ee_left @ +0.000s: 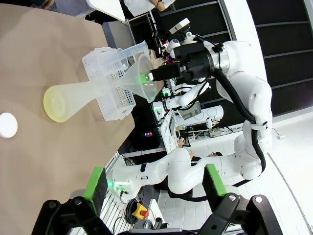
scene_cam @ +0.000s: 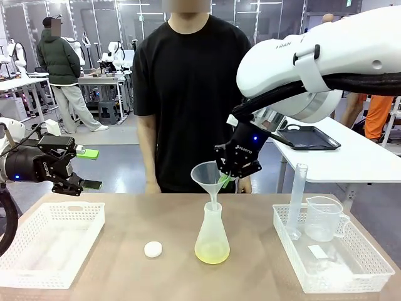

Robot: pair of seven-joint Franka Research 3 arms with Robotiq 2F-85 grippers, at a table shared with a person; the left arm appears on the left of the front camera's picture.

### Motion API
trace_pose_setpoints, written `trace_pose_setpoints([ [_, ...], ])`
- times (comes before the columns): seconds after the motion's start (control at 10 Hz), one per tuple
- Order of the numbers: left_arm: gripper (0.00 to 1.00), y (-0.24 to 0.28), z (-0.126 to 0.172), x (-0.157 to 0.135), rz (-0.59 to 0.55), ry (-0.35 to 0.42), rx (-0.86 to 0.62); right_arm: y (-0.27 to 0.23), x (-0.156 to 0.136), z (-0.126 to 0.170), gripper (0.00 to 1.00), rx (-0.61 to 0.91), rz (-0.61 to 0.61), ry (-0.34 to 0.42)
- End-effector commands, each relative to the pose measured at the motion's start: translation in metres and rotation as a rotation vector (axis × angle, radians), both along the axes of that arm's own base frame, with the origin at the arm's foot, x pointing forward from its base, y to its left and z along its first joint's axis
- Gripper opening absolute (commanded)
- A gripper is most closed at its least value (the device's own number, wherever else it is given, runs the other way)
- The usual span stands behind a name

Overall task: Prepare the solutions needed for the experiment.
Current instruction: Once the solution is in the Big flask , pick up the Plastic Funnel and place it back into the right Organizing basket.

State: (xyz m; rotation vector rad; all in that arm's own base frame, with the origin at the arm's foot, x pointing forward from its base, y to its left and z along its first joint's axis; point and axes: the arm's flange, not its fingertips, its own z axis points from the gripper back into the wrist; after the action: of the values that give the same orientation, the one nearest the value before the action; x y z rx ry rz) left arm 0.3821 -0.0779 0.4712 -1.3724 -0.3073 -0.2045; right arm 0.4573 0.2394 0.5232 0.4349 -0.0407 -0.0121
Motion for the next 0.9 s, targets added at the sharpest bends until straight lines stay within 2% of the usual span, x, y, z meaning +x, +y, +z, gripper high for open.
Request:
trace_pose_setpoints([
  [0.0, 1.0, -0.002, 0.002, 0.001, 0.003, 0.006, -0.028, -0.001, -0.01, 0.001, 0.0, 0.007, 0.007, -0.072],
  [0.4, 1.0, -0.002, 0.002, 0.001, 0.003, 0.006, -0.028, -0.009, -0.021, 0.023, 0.0, 0.029, 0.015, -0.16],
  [0.8, 1.0, -0.002, 0.002, 0.001, 0.003, 0.006, -0.028, -0.031, -0.035, 0.037, 0.0, 0.082, 0.027, -0.147],
])
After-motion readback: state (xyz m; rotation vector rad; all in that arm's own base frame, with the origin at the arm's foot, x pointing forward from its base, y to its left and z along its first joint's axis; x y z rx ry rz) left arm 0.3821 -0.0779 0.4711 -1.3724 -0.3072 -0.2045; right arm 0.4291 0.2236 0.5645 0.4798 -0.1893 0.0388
